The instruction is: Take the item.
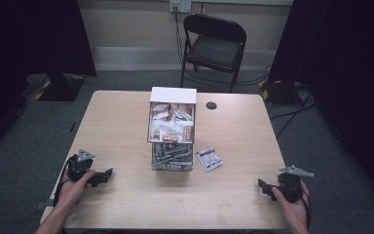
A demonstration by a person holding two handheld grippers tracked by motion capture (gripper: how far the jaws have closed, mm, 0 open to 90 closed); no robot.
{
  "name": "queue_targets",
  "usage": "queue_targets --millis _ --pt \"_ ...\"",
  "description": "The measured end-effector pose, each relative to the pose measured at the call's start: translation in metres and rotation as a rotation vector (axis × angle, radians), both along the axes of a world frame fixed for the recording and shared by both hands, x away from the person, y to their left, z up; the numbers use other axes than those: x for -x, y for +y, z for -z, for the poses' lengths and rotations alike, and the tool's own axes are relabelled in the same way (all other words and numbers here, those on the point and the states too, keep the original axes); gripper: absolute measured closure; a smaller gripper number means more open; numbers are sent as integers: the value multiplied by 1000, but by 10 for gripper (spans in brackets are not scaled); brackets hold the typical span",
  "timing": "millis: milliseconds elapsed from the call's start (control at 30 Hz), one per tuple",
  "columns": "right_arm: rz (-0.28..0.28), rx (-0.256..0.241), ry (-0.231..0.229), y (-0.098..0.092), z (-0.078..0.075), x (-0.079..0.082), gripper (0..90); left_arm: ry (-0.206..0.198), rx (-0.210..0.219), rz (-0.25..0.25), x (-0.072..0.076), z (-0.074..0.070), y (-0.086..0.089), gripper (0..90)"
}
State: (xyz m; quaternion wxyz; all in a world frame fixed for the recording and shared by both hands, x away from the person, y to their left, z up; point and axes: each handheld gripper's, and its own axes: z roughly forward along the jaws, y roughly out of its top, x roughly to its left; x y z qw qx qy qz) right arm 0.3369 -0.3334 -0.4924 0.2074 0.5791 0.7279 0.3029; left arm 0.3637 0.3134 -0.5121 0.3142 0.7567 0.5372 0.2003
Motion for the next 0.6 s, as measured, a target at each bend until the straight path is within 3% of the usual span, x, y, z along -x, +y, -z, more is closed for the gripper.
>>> queue_targets --millis 233,400,600 --pt "50 49 -43 7 6 -2 112 -1 -1 1 0 0 0 0" --pt "66 57 -26 14 7 -6 40 -1 0 1 0 0 0 0" --pt "99 66 -24 19 7 -6 27 0 0 1 0 0 0 0"
